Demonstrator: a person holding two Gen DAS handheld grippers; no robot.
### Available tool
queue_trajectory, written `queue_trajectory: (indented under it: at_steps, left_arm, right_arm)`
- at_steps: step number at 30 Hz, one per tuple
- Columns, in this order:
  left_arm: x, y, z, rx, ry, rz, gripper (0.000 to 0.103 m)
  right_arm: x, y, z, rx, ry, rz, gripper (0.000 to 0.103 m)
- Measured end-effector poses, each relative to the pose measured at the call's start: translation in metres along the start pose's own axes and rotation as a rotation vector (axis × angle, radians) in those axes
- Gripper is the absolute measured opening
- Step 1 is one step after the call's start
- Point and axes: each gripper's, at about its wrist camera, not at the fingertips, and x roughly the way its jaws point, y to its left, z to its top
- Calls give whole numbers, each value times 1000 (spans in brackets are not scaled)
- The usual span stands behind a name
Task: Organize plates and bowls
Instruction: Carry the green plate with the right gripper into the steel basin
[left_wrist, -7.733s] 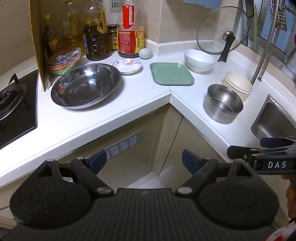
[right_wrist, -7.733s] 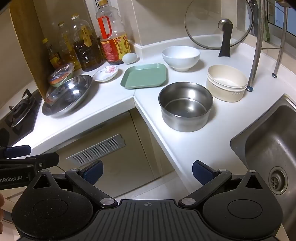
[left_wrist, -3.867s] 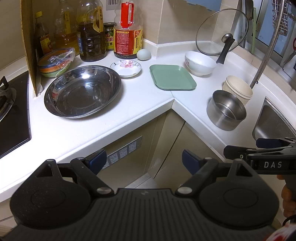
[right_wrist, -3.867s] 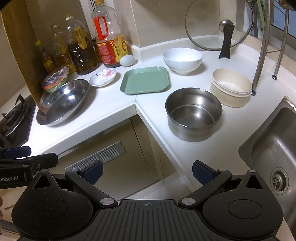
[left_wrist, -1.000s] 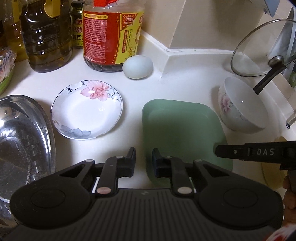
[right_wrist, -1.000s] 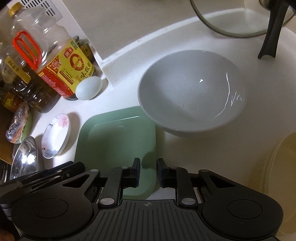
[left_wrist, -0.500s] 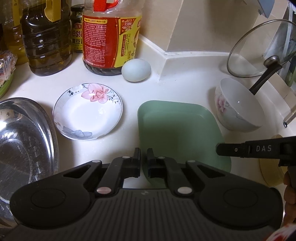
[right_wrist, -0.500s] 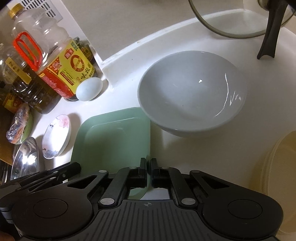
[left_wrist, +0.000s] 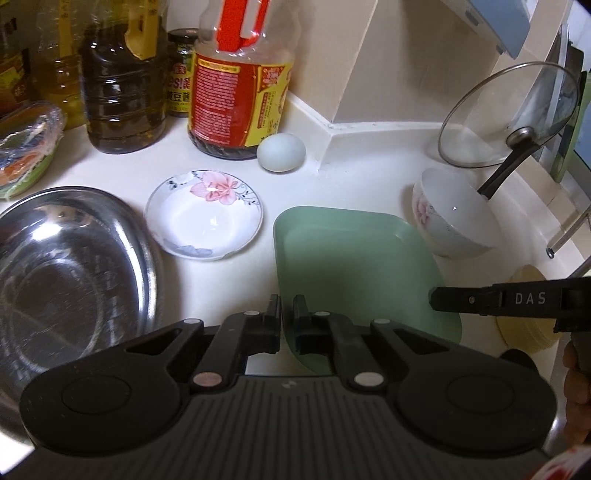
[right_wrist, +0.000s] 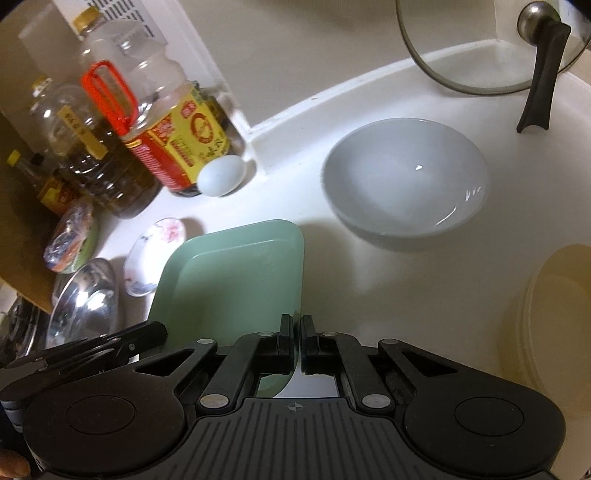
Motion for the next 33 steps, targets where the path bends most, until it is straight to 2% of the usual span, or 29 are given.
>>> queue_trajectory:
  at_steps: [14,24,33]
  left_arm:
    - [-71,40,-26,-54,-73,1,5]
    - [-122,96,-44,-120,-118,87,5]
    - [-137,141,-54,-178,-116,175,5]
  right_arm:
    - [-29,54,-34,-46,-17,57,4]
    - [-14,121,-59,-129,11,134,4]
    - [19,177,-62,-206,45,181,4]
